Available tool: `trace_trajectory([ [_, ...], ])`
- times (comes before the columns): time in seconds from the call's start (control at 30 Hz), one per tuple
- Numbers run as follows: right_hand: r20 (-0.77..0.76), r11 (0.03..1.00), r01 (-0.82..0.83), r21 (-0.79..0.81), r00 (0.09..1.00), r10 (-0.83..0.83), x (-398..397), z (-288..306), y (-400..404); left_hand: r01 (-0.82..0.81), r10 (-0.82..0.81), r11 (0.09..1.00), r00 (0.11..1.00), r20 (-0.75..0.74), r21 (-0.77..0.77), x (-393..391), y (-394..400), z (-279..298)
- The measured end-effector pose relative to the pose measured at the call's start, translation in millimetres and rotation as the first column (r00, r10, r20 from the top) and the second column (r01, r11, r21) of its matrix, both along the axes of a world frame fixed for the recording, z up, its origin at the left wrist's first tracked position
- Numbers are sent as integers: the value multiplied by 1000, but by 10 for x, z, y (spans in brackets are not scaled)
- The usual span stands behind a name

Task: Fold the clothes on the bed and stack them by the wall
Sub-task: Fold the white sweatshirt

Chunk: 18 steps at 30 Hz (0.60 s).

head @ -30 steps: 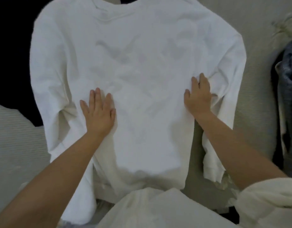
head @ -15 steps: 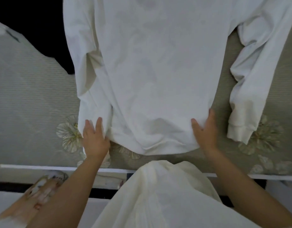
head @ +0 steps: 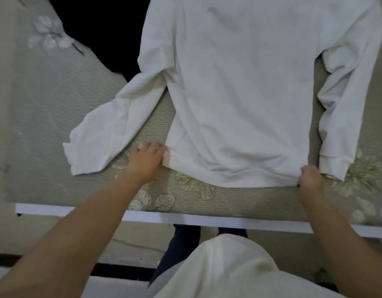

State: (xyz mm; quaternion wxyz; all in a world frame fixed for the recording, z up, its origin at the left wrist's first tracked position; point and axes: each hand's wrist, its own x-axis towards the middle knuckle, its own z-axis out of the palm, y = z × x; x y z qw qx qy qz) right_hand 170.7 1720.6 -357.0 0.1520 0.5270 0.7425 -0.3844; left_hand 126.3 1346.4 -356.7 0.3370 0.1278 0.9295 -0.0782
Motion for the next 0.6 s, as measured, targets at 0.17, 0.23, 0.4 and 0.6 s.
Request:
trace_trajectory([
  [0.17, -35, 944, 204, -259, 975, -220, 184, 36, -160, -65, 72, 986, 997, -41, 151, 135, 362, -340],
  [0.23, -65, 958, 159, -237, 982, -179, 167, 107, -162, -237, 259, 925, 965, -37, 297, 53, 341, -370],
  [0.4, -114, 959, 50, 280, 993, -19, 141, 554, -75, -324, 468, 691, 882, -58, 646, 90, 32, -23],
  [0.6, 116, 848, -384, 365, 923, 368, 151, 982, -309, -426, 499, 734, 867, 6, 528, 616, -546, 312],
])
